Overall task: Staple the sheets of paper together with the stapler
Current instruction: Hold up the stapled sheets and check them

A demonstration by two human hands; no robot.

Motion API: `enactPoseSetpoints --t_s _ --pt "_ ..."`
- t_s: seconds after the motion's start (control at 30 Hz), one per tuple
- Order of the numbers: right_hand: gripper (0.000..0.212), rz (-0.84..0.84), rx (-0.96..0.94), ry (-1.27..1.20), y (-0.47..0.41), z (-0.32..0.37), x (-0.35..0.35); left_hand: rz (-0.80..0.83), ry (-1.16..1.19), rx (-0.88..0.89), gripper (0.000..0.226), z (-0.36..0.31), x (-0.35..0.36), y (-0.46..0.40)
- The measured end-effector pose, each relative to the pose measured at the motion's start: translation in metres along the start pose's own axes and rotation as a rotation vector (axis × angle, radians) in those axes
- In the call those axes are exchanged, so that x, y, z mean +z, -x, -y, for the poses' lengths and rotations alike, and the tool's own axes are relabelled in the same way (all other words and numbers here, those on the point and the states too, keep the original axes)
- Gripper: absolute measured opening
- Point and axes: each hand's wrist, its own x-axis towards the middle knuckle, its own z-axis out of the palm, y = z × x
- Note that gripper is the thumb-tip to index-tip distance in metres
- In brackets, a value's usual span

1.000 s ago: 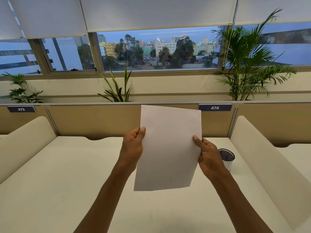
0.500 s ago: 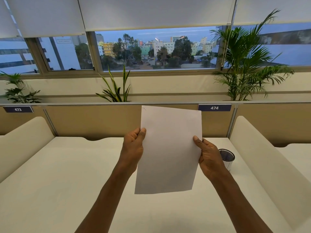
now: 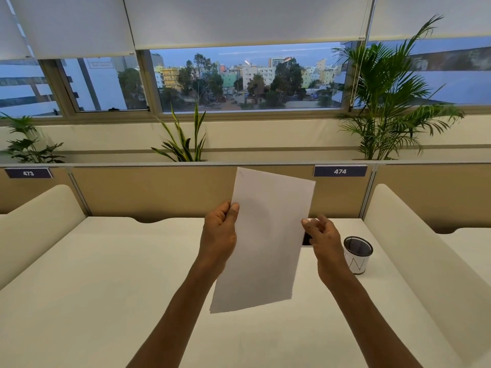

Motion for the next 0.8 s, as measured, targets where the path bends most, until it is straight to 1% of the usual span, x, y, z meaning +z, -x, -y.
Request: enactPoseSetpoints --t_s 0.03,0.1,0.17,0.27,0.33,0.4,0.47,0.5,0.53,0.57,0.6,0.63,0.67,0.7,0.73,0.8 --pt "0.057 -0.046 -0.035 0.105 0.001 -0.002 0.002 -0.007 -0.016 0.015 0.022 0.000 0.004 0.000" --pt "0.068 -0.063 -0.125 0.284 0.009 -0.006 0.008 -0.036 -0.050 0.044 0.022 -0.002 0.012 0.003" --pt "0.081 0.005 -0.225 0.432 0.020 -0.012 0.015 -0.053 -0.088 0.088 0.024 -0.002 0.021 0.005" --pt "0.099 0.155 -0.347 0.605 0.042 -0.019 0.031 -0.081 -0.095 0.131 0.025 -0.002 0.036 0.007" --pt "0.104 0.215 -0.438 0.658 0.056 -0.022 0.042 -0.121 -0.077 0.129 0.025 -0.002 0.046 0.009" --pt "0.106 0.227 -0.557 0.760 0.064 -0.029 0.053 -0.162 -0.045 0.119 0.029 -0.004 0.055 0.012" --pt "0.106 0.218 -0.578 0.840 0.068 -0.036 0.061 -0.200 0.001 0.111 0.034 -0.007 0.063 0.016" --pt "0.104 0.216 -0.527 0.821 0.070 -0.035 0.062 -0.217 0.009 0.121 0.034 -0.007 0.067 0.019" --pt "0.096 0.215 -0.496 0.761 0.072 -0.034 0.061 -0.233 0.010 0.137 0.035 -0.009 0.071 0.021" --pt "0.079 0.233 -0.468 0.696 0.076 -0.032 0.060 -0.249 0.011 0.150 0.034 -0.010 0.074 0.023" --pt "0.057 0.250 -0.471 0.623 0.079 -0.031 0.057 -0.260 0.017 0.157 0.034 -0.010 0.076 0.024" --pt "0.041 0.235 -0.461 0.570 0.080 -0.031 0.055 -0.263 0.022 0.161 0.035 -0.010 0.078 0.025" --pt "0.033 0.226 -0.447 0.501 0.080 -0.030 0.054 -0.260 0.020 0.167 0.036 -0.010 0.080 0.026" --pt "0.029 0.203 -0.427 0.491 0.080 -0.027 0.053 -0.252 0.013 0.173 0.036 -0.010 0.081 0.027" --pt "0.033 0.169 -0.426 0.501 0.079 -0.026 0.053 -0.239 0.002 0.179 0.036 -0.010 0.081 0.028" --pt "0.050 0.095 -0.435 0.494 0.073 -0.022 0.053 -0.199 -0.017 0.195 0.037 -0.008 0.079 0.028"
